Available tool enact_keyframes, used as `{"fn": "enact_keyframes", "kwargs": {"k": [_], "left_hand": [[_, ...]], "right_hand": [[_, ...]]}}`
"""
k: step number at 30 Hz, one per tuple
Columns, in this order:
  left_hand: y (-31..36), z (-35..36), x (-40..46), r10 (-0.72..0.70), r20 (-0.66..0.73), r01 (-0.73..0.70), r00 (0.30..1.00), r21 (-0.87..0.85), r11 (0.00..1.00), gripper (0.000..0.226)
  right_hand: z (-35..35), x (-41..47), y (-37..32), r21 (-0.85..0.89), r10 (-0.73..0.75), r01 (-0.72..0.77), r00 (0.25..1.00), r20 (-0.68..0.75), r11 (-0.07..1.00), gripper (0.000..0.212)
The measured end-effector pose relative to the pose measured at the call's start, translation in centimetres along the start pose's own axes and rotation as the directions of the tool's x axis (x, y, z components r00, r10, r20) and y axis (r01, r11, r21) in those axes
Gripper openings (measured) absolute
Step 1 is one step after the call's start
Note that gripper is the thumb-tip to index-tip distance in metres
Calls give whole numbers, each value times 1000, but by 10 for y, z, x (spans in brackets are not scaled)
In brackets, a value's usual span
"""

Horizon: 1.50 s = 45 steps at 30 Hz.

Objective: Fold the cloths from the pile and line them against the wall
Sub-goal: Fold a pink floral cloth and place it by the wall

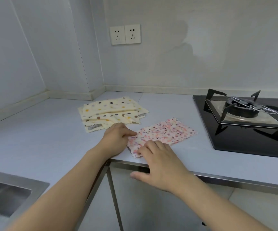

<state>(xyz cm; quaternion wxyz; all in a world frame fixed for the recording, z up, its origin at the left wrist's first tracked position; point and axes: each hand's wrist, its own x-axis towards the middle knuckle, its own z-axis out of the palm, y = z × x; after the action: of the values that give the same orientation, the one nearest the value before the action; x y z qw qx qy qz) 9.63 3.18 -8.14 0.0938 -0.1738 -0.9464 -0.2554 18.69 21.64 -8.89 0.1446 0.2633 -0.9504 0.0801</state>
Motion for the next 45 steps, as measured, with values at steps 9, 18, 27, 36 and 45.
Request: {"fn": "enact_keyframes", "kwargs": {"k": [9,18,27,36,45], "left_hand": [[18,-33,-69,-12,317,19,949,-22,1000,60],[44,-39,-63,-6,197,62,980,-282,957,24],[87,2,25,-143,88,167,986,-425,890,34],[87,63,67,-141,-96,155,985,166,974,29],[86,57,72,-157,25,152,987,157,976,16]], "right_hand": [[-5,-34,13,-18,-72,70,959,-274,997,24],[-36,-46,18,504,293,-177,942,-162,846,20],[-49,-14,88,565,606,-450,787,-117,692,18],[-15,5,142,-49,502,-510,857,-113,859,33],[-8,7,144,-107,464,-480,874,-144,871,32]]}}
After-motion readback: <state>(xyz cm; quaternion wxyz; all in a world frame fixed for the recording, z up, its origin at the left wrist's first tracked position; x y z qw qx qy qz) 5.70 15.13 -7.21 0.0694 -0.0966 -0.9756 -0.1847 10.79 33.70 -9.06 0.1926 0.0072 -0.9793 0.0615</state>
